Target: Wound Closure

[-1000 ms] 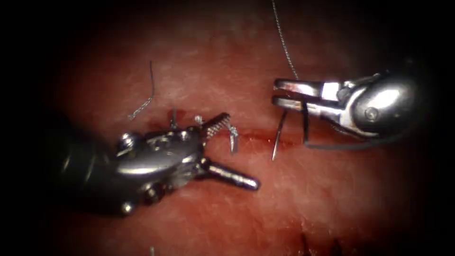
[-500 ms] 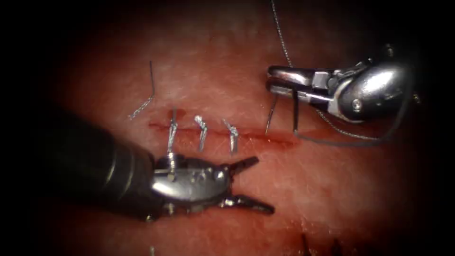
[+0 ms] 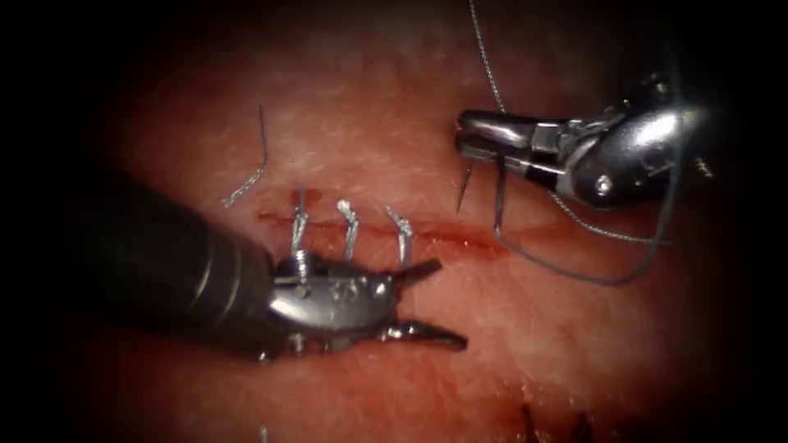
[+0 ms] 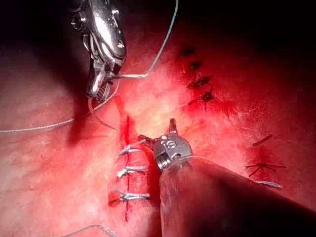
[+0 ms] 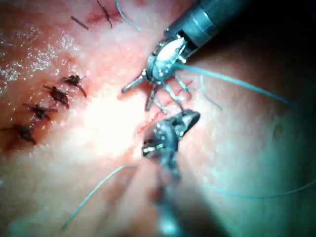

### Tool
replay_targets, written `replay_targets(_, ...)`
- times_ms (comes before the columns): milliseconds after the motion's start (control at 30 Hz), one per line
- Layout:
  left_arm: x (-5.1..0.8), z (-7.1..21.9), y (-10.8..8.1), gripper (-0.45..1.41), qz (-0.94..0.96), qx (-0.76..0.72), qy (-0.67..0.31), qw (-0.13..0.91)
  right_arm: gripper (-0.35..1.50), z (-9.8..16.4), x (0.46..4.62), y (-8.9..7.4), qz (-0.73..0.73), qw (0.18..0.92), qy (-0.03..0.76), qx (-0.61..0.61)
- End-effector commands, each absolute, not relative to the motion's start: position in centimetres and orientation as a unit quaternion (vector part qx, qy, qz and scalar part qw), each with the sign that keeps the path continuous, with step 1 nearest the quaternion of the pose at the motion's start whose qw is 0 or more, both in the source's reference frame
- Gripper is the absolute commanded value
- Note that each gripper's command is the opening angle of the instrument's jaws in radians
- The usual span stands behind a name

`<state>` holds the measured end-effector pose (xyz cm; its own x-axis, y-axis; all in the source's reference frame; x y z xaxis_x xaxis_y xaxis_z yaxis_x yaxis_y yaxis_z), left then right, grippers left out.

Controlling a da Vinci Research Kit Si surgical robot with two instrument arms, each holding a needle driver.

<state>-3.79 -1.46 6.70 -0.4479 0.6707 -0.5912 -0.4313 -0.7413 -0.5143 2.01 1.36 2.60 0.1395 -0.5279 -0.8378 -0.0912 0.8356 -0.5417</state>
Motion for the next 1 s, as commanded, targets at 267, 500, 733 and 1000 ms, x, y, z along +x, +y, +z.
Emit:
replay_targets(267,-3.84,6.71,-1.6,0.47,0.838,-0.408,-0.148,0.331,-0.35,2.77,2.09,1.22,-0.165,0.708,0.637,-0.257)
replay_targets(500,-3.84,6.68,-1.6,0.49,0.838,-0.408,-0.149,0.331,-0.35,2.85,2.07,1.17,-0.174,0.705,0.636,-0.263)
replay_targets(733,-3.83,6.68,-1.6,0.49,0.838,-0.408,-0.149,0.331,-0.35,2.88,2.06,1.13,-0.177,0.704,0.635,-0.263)
replay_targets(1000,-3.82,6.66,-1.59,0.49,0.837,-0.408,-0.15,0.331,-0.35,2.91,2.07,1.09,-0.187,0.703,0.632,-0.268)
